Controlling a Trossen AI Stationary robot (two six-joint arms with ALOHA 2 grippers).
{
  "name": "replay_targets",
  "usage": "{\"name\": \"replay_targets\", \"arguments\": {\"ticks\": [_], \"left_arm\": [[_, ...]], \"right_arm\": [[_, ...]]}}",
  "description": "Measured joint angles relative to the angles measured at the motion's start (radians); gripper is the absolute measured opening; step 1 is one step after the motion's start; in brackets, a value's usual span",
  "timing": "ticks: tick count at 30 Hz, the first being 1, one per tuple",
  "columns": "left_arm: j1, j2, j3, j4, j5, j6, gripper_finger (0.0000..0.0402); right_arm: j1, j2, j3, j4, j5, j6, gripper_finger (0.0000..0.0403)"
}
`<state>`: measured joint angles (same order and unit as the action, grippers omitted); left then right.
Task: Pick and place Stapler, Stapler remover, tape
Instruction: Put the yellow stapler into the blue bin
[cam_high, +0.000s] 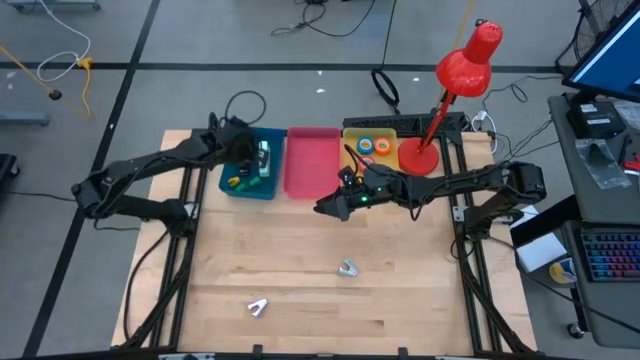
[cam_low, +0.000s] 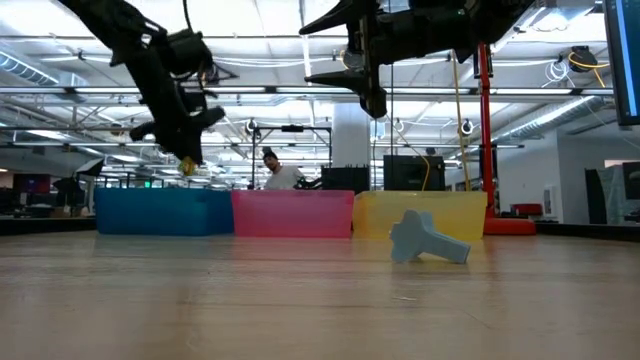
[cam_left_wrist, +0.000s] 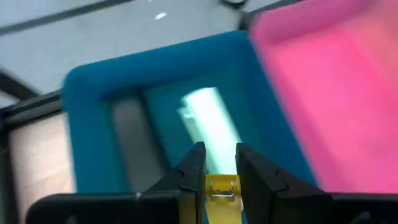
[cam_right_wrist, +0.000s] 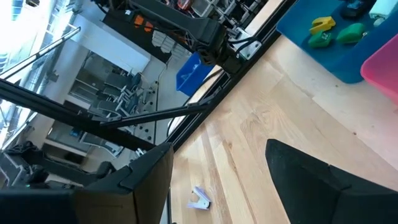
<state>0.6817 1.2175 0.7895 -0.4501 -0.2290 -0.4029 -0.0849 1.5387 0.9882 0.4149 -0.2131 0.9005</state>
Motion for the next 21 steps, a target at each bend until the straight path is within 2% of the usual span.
{"name": "replay_targets", "arguments": {"ticks": [7, 13, 21], "left_arm": [[0.083, 0.131, 0.000, 0.074, -0.008, -0.016, 0.0067], [0.105, 0.244, 0.000, 0.143, -0.008, -0.034, 0.0067], [0.122, 0.329, 0.000, 0.176, 0.021, -0.047, 0.0067]], "right_arm": [[-0.006, 0.001, 0.000, 0.000, 0.001, 0.002, 0.0251], [-0.006, 0.001, 0.000, 0.003, 0.002, 0.003, 0.0251], [-0.008, 0.001, 0.000, 0.019, 0.003, 0.003, 0.0251]]}}
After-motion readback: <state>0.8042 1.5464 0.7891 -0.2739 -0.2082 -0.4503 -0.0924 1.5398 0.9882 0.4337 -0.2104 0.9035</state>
